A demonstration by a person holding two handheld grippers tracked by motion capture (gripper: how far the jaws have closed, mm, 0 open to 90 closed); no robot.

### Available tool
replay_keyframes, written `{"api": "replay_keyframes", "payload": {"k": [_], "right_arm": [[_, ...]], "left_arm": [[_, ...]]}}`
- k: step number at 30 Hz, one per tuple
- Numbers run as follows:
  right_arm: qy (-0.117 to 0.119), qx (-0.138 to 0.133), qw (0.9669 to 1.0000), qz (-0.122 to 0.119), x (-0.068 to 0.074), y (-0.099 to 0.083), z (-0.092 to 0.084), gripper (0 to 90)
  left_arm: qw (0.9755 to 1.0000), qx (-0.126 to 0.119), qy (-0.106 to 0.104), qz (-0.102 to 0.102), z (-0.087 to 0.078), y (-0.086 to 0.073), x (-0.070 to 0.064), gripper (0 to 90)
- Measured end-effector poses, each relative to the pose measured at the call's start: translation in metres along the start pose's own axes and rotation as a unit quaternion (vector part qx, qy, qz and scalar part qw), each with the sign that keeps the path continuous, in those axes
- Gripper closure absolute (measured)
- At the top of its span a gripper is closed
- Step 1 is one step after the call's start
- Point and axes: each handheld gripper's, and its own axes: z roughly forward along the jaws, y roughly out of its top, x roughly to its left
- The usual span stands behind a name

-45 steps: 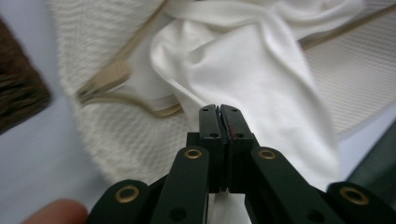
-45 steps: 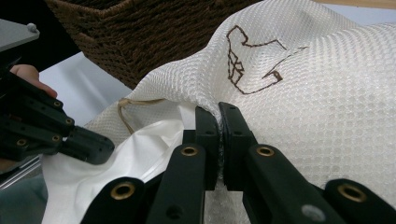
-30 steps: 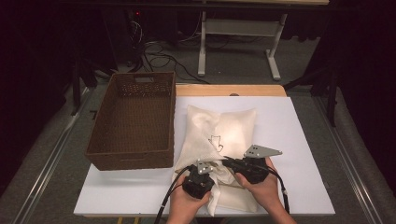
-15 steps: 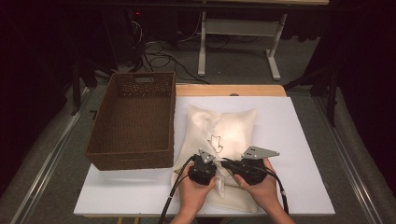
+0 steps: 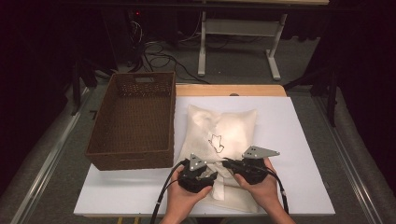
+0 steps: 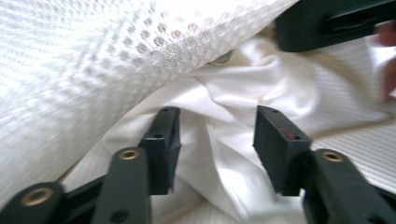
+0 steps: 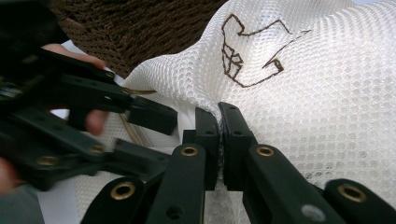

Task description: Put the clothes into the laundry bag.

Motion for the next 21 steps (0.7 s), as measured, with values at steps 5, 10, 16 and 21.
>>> {"api": "replay_keyframes", "payload": {"k": [5,10,16,21], "right_arm": [[-0.001,0.0,1.0,-0.001,0.0,0.0,0.0,88.3],[0.001,0.0,1.0,-0.002,0.0,0.0,0.0,88.2],[0.001,0.0,1.0,-0.002,0.0,0.0,0.0,88.2],[0.003,0.002,1.0,-0.002,0.001,-0.001,0.002,88.3]], "left_arm": [[0.9994,0.014,-0.014,0.027,-0.012,-0.008,-0.008,37.5],[0.9981,0.045,-0.02,0.038,-0.005,-0.022,-0.017,35.3],[0.9953,0.067,0.032,0.064,0.012,-0.027,-0.028,56.7],[0.9949,0.067,0.03,0.069,0.027,-0.015,-0.031,85.9]]}}
